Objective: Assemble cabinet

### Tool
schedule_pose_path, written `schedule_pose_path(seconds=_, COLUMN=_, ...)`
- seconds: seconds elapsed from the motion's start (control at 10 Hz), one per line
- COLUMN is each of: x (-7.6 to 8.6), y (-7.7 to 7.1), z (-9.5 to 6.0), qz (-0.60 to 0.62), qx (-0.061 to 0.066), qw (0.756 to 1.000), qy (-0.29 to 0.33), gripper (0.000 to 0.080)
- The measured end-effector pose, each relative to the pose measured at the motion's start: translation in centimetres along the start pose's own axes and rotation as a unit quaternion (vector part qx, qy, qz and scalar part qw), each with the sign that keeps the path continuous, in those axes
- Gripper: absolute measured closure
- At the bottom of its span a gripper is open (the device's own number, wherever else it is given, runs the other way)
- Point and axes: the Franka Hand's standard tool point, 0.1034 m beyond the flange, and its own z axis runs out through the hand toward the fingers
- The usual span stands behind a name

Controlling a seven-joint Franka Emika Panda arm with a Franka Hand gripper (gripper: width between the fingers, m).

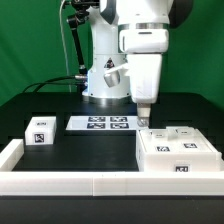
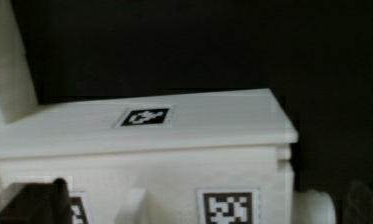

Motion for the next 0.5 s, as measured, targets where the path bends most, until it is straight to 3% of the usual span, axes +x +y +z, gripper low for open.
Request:
schedule_pose_path(seconds=0.1, x=-0.3, y=-1.4, z=-0.9, qz=0.056, qx=-0.021, qw=0.998, qy=0.007, gripper=0.0006)
schedule_pose_path(seconds=0.2, x=0.2, y=-3.1, z=-1.3, qz=0.110, qx=-0.033, qw=0.993, qy=0.017, gripper=0.0006)
schedule_pose_path(seconds=0.5, x=2.3, y=-6.4, z=-0.8, qz=0.141, qx=-0.059, qw=0.987, qy=0.051, gripper=0.0002)
